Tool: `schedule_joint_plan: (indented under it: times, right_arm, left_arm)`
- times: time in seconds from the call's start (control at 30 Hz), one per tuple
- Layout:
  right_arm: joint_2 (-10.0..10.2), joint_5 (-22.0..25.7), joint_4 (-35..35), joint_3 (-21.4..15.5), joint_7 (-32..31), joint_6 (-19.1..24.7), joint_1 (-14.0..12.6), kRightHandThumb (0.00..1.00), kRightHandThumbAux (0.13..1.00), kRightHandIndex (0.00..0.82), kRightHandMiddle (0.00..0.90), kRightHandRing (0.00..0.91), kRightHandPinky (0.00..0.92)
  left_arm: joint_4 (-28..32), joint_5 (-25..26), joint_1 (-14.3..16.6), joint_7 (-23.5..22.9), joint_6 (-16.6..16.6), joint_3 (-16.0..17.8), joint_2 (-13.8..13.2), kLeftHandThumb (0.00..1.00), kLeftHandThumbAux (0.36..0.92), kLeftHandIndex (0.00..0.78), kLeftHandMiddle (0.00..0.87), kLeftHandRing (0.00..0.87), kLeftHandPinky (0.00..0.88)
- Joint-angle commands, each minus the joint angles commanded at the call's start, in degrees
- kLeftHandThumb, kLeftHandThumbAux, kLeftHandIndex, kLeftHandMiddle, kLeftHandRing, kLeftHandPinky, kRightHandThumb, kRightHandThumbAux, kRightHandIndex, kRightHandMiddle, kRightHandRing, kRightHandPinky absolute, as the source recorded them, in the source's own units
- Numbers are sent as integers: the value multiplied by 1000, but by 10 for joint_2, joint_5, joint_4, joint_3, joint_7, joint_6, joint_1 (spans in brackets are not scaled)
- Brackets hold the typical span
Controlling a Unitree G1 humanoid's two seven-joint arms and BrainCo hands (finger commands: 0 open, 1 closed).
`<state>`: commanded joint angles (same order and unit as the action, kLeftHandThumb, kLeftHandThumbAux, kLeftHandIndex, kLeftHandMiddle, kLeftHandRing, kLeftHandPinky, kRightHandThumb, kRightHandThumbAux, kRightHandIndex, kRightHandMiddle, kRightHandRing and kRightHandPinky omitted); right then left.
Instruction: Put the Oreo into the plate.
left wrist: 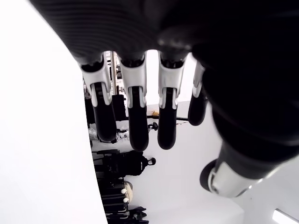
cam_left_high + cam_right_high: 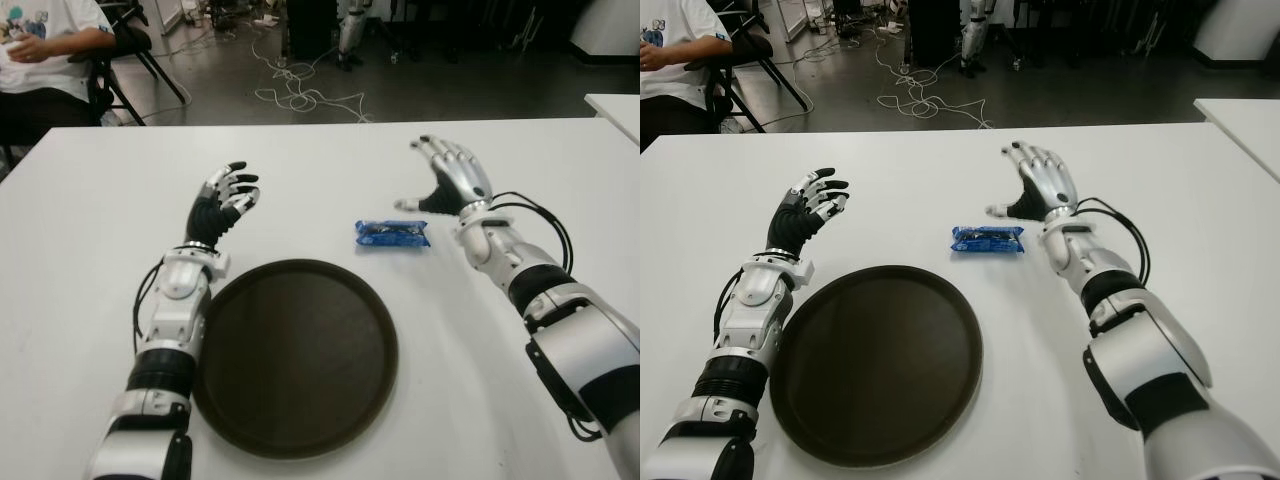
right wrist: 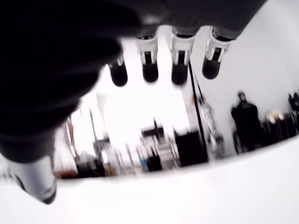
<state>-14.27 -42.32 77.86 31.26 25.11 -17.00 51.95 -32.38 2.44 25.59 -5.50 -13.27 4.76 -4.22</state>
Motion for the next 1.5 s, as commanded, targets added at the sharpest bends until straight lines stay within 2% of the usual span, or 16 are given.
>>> schedule_joint_plan:
  times: [0.13,0.3,0.63,0.77,0.87,0.9,1.0,1.17,1.33,1.5]
  right_arm:
    - [1,-23,8,32,-87,28,-1,76,696,116,164,172,189]
    - [-1,-27,7,40,-127,45,7,89,738,158,182,198,220]
    - [0,-28,7,46,-141,59,4,106,804,202,204,225,248]
    - [2,-30,8,50,-133,59,-1,140,818,252,251,286,327]
    - [2,-30,7,53,-130,58,-1,156,825,267,274,311,349]
    - [2,-30,7,53,-130,57,-1,340,795,316,283,320,356]
    - [1,-30,7,55,-128,56,-1,561,758,376,302,341,373]
    - [1,-31,7,56,-129,59,-1,649,743,399,296,327,357]
    - [1,-31,8,58,-128,62,-2,664,740,401,277,304,344]
    - [1,-31,8,61,-125,66,-2,670,737,405,306,347,389]
  left_arm:
    - [7,-3,-1,3,8,-3,0,230,733,202,304,279,273]
    - [9,-1,-2,3,8,-5,1,221,730,201,302,280,278]
    - [5,-1,-2,0,-1,-5,0,219,730,208,294,273,275]
    - [6,-2,-1,2,2,-6,0,228,725,211,296,276,285]
    - [7,1,-1,1,4,-5,1,235,720,211,298,280,291]
    - [7,2,-1,0,5,-4,1,244,719,210,297,280,292]
    - [7,6,-2,-2,6,-3,2,256,716,204,294,279,293]
    - [8,4,-2,0,6,-5,2,250,715,198,292,276,280]
    - [7,0,-2,2,6,-7,1,232,721,195,294,271,266]
    - [7,-1,-2,0,4,-8,0,227,730,202,290,266,277]
